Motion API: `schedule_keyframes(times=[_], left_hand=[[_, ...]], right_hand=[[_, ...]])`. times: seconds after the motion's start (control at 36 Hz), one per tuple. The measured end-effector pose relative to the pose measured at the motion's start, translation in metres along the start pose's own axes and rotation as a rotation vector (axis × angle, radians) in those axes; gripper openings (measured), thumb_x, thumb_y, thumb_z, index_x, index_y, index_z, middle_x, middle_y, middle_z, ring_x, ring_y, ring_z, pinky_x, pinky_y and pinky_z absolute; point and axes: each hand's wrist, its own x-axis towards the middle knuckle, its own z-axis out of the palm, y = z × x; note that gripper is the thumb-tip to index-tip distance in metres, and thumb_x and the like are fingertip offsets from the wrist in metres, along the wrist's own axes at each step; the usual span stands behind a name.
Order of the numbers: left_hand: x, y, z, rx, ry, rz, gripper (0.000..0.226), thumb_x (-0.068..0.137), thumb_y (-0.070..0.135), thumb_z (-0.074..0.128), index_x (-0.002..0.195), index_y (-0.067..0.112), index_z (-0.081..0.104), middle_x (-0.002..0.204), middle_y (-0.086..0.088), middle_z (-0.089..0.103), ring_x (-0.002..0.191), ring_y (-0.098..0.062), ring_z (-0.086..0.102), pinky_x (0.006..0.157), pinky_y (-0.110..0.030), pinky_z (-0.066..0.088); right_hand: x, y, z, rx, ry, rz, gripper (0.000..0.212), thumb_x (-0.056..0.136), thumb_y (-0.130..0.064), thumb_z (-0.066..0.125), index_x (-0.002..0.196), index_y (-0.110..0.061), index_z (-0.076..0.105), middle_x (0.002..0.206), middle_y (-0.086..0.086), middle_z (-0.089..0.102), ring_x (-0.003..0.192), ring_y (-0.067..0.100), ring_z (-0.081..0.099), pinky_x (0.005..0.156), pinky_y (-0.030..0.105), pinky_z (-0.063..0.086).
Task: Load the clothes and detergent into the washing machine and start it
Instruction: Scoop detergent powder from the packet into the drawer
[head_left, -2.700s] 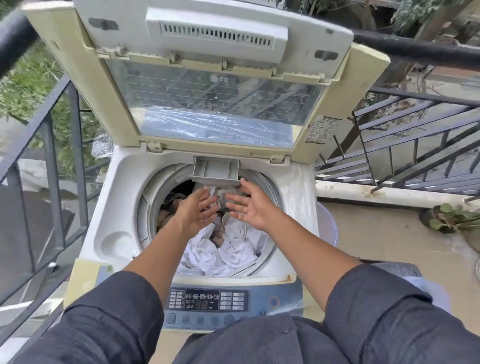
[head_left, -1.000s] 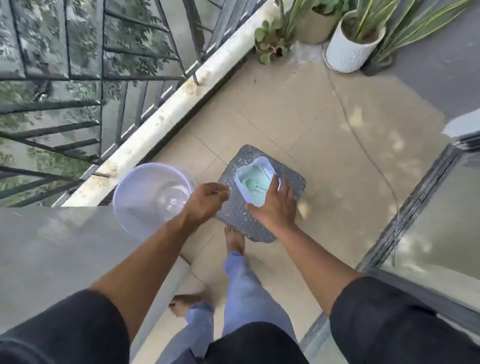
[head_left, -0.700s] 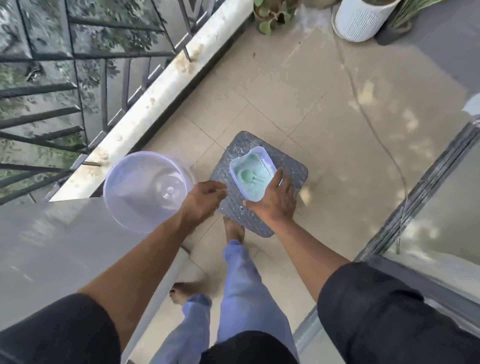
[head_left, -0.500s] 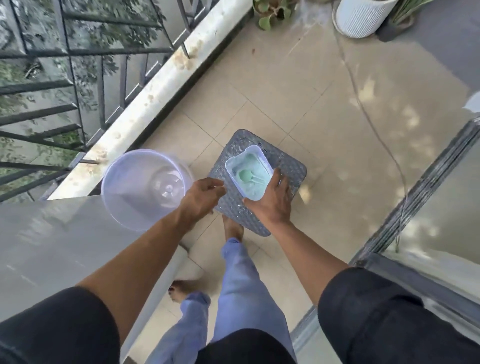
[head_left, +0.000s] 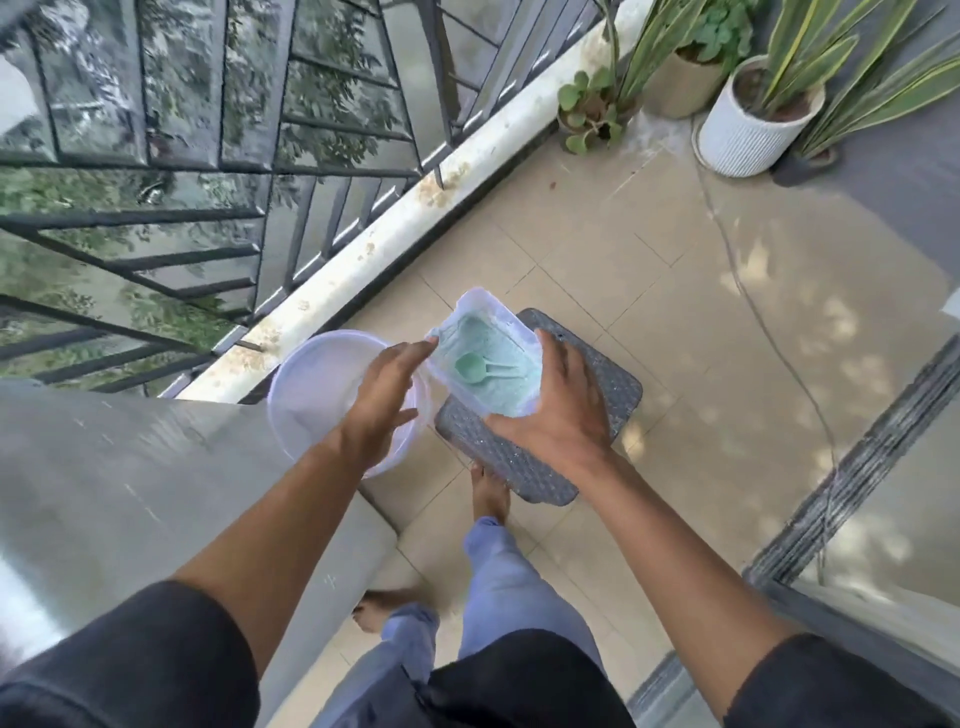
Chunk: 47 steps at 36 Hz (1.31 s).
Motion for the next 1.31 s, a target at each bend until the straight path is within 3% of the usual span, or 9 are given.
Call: schedule_keyframes(times=[0.11,0.25,0.33,0.44,0.56,0.69,0.83,0.97,1.31], left_hand=[[-0.025,0.004,-0.039,-0.103,-0.002,0.069,0.069,0.060,0.072,0.076,0.121,0.039,0.073,0.145,0.007,0.058,0.138,-0.019,0.052,0.115,-0.052,0.045],[-0.063,-0.007,-0.100,-0.162,-0.148,0.148,0.024,0.087,0.059,0.071,0.095,0.040,0.082,0.099,0.011,0.078,0.104,-0.010,0.074,0.113,-0.052,0.046],[-0.091,-0.016,-0.132,-0.195,-0.146,0.182,0.046,0.088,0.061,0.072,0.120,0.028,0.079,0.125,-0.010,0.077,0.123,-0.034,0.070,0.117,-0.057,0.046],[-0.131,-0.032,-0.169,-0.245,-0.042,0.287,0.057,0.086,0.059,0.074,0.129,0.022,0.071,0.133,-0.018,0.072,0.125,-0.039,0.069,0.115,-0.055,0.050],[-0.170,-0.043,-0.203,-0.302,0.106,0.394,0.066,0.080,0.058,0.080,0.132,0.019,0.070,0.130,-0.016,0.075,0.115,-0.033,0.075,0.106,-0.049,0.057],[-0.218,-0.063,-0.245,-0.369,0.283,0.519,0.053,0.081,0.056,0.078,0.122,0.023,0.076,0.121,-0.011,0.079,0.113,-0.039,0.076,0.101,-0.051,0.059],[-0.259,-0.091,-0.287,-0.514,0.448,0.587,0.053,0.074,0.057,0.080,0.114,0.023,0.079,0.119,-0.015,0.079,0.105,-0.039,0.077,0.098,-0.055,0.061],[-0.289,-0.115,-0.322,-0.588,0.545,0.605,0.052,0.069,0.058,0.080,0.110,0.027,0.081,0.115,-0.011,0.080,0.101,-0.034,0.077,0.097,-0.051,0.063],[-0.330,-0.167,-0.374,-0.626,0.682,0.605,0.073,0.066,0.063,0.083,0.125,0.021,0.073,0.111,-0.016,0.079,0.095,-0.036,0.077,0.099,-0.059,0.059]], right_hand=[[-0.015,-0.040,-0.028,-0.007,-0.015,-0.136,0.117,0.052,-0.072,0.074,0.151,-0.032,0.025,0.139,-0.003,0.044,0.126,0.026,0.052,0.097,0.042,0.048],[-0.037,-0.091,-0.055,-0.029,-0.058,-0.333,0.116,0.057,-0.065,0.080,0.153,-0.030,0.028,0.143,-0.004,0.043,0.126,0.025,0.050,0.098,0.040,0.048],[-0.053,-0.121,-0.060,-0.029,-0.104,-0.438,0.116,0.060,-0.055,0.088,0.157,-0.028,0.029,0.147,-0.004,0.042,0.131,0.022,0.047,0.100,0.035,0.045],[-0.076,-0.159,-0.052,-0.055,-0.185,-0.539,0.125,0.063,-0.056,0.090,0.163,-0.028,0.021,0.154,-0.006,0.035,0.137,0.019,0.043,0.099,0.022,0.032],[-0.101,-0.199,-0.045,-0.076,-0.256,-0.630,0.134,0.062,-0.067,0.086,0.164,-0.036,0.005,0.158,-0.012,0.022,0.143,0.018,0.039,0.107,0.038,0.047],[-0.135,-0.246,-0.042,-0.027,-0.316,-0.796,0.135,0.064,-0.073,0.084,0.165,-0.037,0.002,0.161,-0.024,0.010,0.150,0.005,0.023,0.118,0.032,0.036],[-0.175,-0.295,-0.037,0.101,-0.117,-0.975,0.092,0.077,-0.057,0.082,0.154,-0.021,0.047,0.157,0.000,0.038,0.147,0.017,0.039,0.122,0.034,0.034],[-0.208,-0.343,-0.014,0.161,0.040,-1.177,0.030,0.087,-0.015,0.081,0.116,-0.012,0.075,0.120,0.004,0.068,0.110,0.026,0.064,0.096,0.043,0.052],[-0.261,-0.441,0.098,-0.385,-0.363,-1.232,0.027,0.094,-0.020,0.067,0.120,-0.014,0.070,0.114,0.010,0.067,0.107,0.032,0.064,0.091,0.041,0.052]])
